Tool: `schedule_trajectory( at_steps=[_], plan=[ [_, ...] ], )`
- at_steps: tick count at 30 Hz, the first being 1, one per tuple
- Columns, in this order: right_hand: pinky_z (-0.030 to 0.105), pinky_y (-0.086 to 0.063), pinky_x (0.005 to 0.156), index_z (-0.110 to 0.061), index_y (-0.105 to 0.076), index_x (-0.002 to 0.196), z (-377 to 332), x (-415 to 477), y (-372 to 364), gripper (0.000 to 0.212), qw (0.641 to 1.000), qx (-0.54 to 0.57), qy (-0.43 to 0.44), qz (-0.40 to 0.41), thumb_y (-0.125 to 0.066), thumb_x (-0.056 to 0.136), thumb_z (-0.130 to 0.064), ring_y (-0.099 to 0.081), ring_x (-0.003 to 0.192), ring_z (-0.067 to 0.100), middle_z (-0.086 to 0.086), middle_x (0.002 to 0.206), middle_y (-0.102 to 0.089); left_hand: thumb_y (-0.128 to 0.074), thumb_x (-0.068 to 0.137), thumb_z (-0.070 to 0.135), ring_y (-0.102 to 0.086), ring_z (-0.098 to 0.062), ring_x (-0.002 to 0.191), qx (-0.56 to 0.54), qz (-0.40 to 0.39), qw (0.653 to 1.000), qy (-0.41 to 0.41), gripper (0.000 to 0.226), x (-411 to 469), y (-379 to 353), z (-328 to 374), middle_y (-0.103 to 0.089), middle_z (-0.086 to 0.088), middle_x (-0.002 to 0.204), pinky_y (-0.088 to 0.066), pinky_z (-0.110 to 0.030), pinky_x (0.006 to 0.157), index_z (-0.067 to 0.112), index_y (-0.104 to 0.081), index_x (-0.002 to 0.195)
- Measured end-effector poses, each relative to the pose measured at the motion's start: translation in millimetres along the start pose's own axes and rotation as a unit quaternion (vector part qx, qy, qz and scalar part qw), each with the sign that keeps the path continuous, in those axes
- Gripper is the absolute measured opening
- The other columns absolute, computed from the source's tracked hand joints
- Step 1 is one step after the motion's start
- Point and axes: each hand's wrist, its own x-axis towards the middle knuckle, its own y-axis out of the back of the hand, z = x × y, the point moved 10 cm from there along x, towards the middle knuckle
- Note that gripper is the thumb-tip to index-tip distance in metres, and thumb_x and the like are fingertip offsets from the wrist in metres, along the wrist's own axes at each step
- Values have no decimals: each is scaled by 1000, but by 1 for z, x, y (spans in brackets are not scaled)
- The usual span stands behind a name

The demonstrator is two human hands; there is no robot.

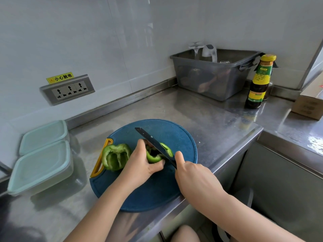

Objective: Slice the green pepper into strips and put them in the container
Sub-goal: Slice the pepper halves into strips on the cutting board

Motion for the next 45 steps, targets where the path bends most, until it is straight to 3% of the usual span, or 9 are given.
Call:
schedule_trajectory(
  at_steps=[3,8,10,13,17,26,37,40,45],
  plan=[
    [28,-16,38,-17,-18,91,-4,6,-2,29,1000,11,23,2,-41,86,-1,-27,40,15,-2,54,-34,-76,74,30,-58,-6,91,-3,0,1000,1,45,0,0,-1,-59,5,98,-42,-8,67,18,-40,99],
    [29,-21,40,-16,-21,92,-3,23,1,18,996,78,25,-46,-38,94,-10,-31,43,17,0,57,-37,-75,75,29,-59,-9,93,-7,-13,1000,12,48,1,-3,-2,-60,2,101,-51,-26,78,18,-40,105],
    [30,-22,41,-14,-24,92,-2,28,0,14,989,113,34,-84,-38,96,-15,-33,45,19,1,58,-39,-75,76,28,-58,-9,86,-6,-6,1000,22,48,2,-2,-3,-58,0,99,-49,-24,71,17,-40,106],
    [30,-28,43,-12,-29,91,0,23,3,12,983,145,45,-101,-37,98,-18,-37,48,20,4,64,-43,-74,77,29,-52,-4,78,4,4,999,36,49,1,2,-4,-54,1,96,-40,-15,61,18,-38,109],
    [32,-36,60,-11,-31,95,4,10,8,12,976,186,30,-108,-31,100,-22,-43,65,21,0,71,-39,-78,71,39,-54,1,85,-6,-13,999,45,61,1,-1,-2,-55,6,100,-41,-9,64,20,-37,111],
    [25,-22,40,-17,-23,72,13,21,-4,32,958,227,-10,-174,-40,99,-18,-27,46,13,2,61,-38,-83,65,36,-57,2,74,-28,64,997,24,56,2,2,8,-60,9,86,-44,-8,60,15,-46,100],
    [26,-36,43,-15,-28,74,18,50,-14,27,935,246,-85,-240,-38,98,-23,-46,50,19,8,73,-46,-86,63,28,-59,8,75,-69,39,997,14,58,-5,-3,4,-63,7,92,-43,-7,63,21,-42,99],
    [28,-39,46,-14,-31,77,25,50,-12,27,927,291,-101,-214,-42,97,-29,-47,49,21,10,78,-51,-86,64,28,-59,7,80,-68,51,996,9,57,-8,-1,4,-62,7,94,-43,-6,65,25,-40,97],
    [31,-32,51,-15,-30,77,24,17,22,38,953,287,-61,-79,-33,96,-48,-38,55,19,1,65,-44,-75,66,49,-55,-5,84,-1,41,999,11,60,-4,1,-5,-56,1,98,-39,-9,63,23,-39,106]
  ],
)
